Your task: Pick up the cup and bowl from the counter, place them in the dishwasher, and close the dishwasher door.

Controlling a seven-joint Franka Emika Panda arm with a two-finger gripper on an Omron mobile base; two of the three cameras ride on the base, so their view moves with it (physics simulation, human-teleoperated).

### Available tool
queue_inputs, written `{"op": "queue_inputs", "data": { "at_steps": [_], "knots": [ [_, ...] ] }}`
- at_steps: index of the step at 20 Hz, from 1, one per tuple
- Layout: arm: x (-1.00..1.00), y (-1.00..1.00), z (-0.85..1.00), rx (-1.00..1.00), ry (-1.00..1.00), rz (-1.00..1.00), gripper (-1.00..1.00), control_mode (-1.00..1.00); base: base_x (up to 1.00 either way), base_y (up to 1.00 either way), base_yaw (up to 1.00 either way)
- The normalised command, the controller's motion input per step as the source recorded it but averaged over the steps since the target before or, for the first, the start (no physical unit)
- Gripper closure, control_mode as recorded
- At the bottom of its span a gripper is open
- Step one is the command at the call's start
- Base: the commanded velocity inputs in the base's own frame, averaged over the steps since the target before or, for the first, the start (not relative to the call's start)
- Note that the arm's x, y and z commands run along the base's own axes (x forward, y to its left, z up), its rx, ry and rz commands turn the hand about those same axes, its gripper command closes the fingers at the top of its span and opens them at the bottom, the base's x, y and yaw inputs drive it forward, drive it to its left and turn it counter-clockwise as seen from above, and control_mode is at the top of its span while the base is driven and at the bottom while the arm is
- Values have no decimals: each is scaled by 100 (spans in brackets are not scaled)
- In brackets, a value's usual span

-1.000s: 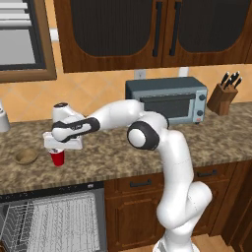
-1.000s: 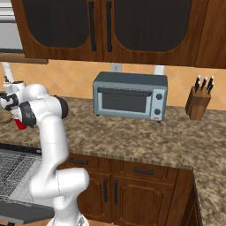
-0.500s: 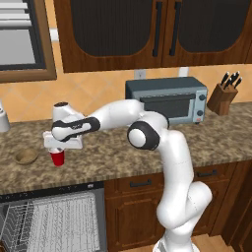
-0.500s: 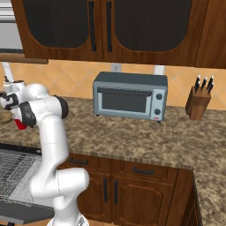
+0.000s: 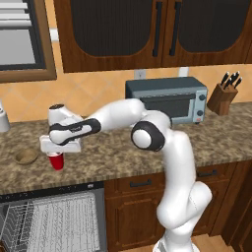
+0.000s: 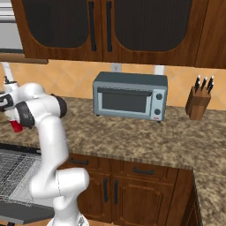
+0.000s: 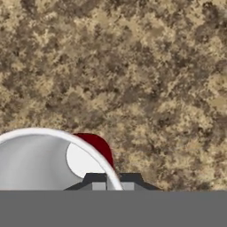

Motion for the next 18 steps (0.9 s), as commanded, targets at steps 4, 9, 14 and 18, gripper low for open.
{"op": "queue_inputs", "data": {
  "at_steps": [4,9,14,18],
  "knots": [
    [-100,0,0,0,-13,0,100,-100,0,0,0],
    [-100,0,0,0,-11,0,100,-100,0,0,0],
    [-98,0,-12,0,-2,0,100,-100,0,0,0],
    [-74,1,-31,0,0,0,100,-100,0,0,0]
  ]
}}
